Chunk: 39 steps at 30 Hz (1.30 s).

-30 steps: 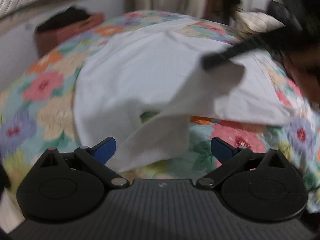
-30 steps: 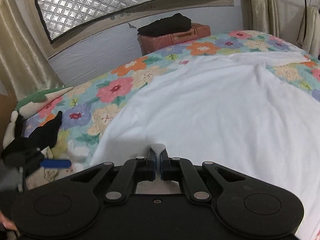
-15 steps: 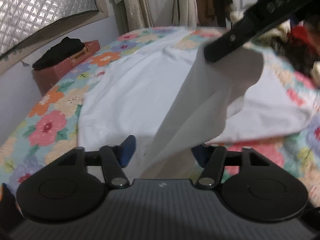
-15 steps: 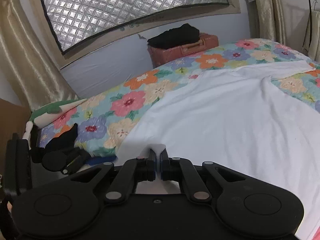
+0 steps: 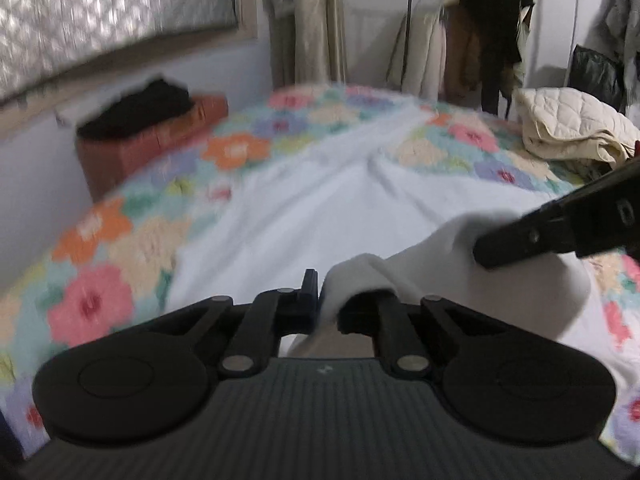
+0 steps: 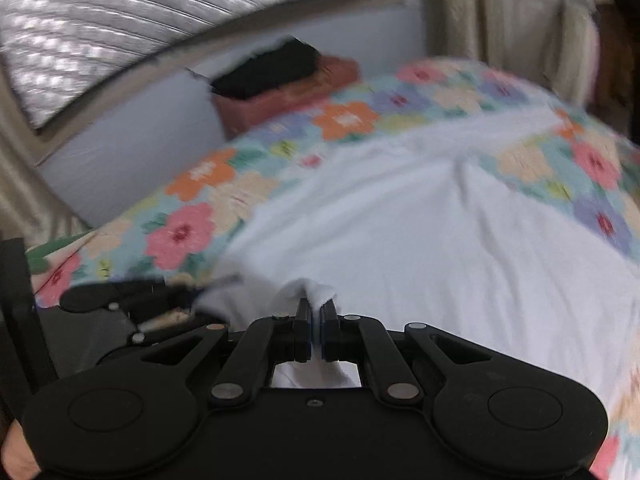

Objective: Fold clothes

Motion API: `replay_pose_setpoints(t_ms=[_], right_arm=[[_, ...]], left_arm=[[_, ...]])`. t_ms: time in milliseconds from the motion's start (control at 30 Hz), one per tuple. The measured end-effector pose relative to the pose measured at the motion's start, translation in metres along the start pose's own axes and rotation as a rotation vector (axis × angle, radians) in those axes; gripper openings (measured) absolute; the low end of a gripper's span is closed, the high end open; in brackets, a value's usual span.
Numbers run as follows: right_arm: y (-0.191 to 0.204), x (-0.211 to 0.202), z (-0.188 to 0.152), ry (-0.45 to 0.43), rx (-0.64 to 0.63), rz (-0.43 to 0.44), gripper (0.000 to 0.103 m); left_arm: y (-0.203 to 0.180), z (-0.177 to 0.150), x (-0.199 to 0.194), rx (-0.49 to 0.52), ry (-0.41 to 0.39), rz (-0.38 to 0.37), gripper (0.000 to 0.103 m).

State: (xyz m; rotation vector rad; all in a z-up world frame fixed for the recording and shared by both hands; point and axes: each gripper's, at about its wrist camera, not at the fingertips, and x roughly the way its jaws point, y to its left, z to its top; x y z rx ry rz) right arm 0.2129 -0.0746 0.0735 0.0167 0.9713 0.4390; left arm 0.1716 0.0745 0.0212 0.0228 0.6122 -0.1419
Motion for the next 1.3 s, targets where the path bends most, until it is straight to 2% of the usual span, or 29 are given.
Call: replay_pose_setpoints(t_ms=[100, 167, 367, 500, 833, 1167, 1300], right_arm=[[-0.004, 0.005, 0.007, 0.096, 0.043, -0.032, 0.006], [-0.005, 0.008, 0.008, 0.13, 0.03, -0.063, 0.006], [-0.004, 0.036, 0.016, 0.196, -0.021, -0.099, 0.006], [-0.003, 0.049, 0.019, 0.206, -0.063, -0.082, 0.006], [-0.029, 0.066, 0.011, 0.163, -0.041, -0.004, 0.006], [-0.049, 0.088, 0.012, 0.198, -0.057, 0.026, 0.006], [-0.057, 0.096, 0.013, 0.203, -0.057, 0.034, 0.006]], left_arm=[[0.011, -0.032, 0.002, -0.039, -0.026, -0.07, 0.008], [0.017, -0.041, 0.008, -0.011, -0.015, -0.096, 0.008], [0.031, -0.043, 0.013, -0.065, -0.032, -0.136, 0.008], [0.035, -0.043, 0.018, -0.085, -0.033, -0.145, 0.008], [0.037, -0.045, 0.035, -0.109, -0.01, -0.146, 0.008], [0.038, -0.054, 0.06, -0.094, 0.046, -0.17, 0.008], [0.04, -0.05, 0.064, -0.102, 0.022, -0.188, 0.008]])
